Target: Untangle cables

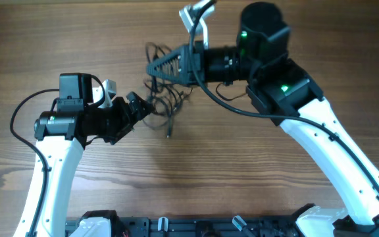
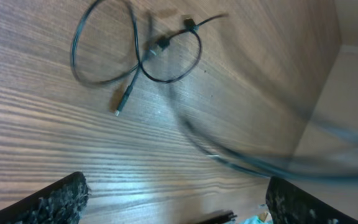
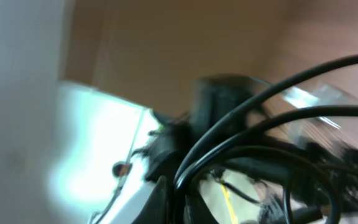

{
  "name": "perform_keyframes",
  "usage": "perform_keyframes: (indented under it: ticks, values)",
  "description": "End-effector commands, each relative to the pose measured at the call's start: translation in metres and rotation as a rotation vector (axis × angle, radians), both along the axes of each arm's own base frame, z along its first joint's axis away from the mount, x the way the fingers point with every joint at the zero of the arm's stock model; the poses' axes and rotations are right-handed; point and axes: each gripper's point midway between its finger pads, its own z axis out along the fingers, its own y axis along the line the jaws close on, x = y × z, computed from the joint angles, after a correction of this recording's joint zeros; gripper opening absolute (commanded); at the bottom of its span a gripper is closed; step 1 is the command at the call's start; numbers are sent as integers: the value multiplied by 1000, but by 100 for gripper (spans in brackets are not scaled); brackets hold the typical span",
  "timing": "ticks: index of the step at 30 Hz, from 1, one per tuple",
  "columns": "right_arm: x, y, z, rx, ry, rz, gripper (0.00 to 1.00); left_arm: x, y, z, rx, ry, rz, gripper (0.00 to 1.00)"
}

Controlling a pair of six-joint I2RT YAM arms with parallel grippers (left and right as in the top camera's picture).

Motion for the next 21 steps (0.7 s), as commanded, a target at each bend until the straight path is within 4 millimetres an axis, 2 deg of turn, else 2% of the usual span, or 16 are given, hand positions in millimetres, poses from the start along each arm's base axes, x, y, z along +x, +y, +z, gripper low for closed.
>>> perform_keyframes:
  ticks: [1,3,6,7,8,9,11,14,16,21]
  values:
    - [15,-3,-17,-58,53,-93,4,2,-1,3,-7,-15,-12,96]
    - [-1,2,5,25,37,21,4,2,-1,3,-7,-15,-11,96]
    - [-33,2,55,196,-92,232,5,2,-1,3,-7,-15,-11,96]
    - [-41,0,69,242,-192,276,8,2,-1,3,-7,-15,-11,97]
    - [-46,-2,79,281,-324,301,17,2,-1,3,-6,-14,-11,97]
    - [-45,-2,79,287,-420,297,21,2,-1,3,-7,-15,-11,97]
    - [-32,2,56,217,-383,241,22,2,-1,3,-6,-15,-11,97]
    - [17,-3,-20,-80,-105,-64,17,2,1,2,3,-14,-7,97]
    - [38,-19,-56,-243,-47,-228,5,3,8,-2,49,-6,14,97]
    - [43,-24,-62,-281,-76,-257,4,2,26,-13,144,37,91,100]
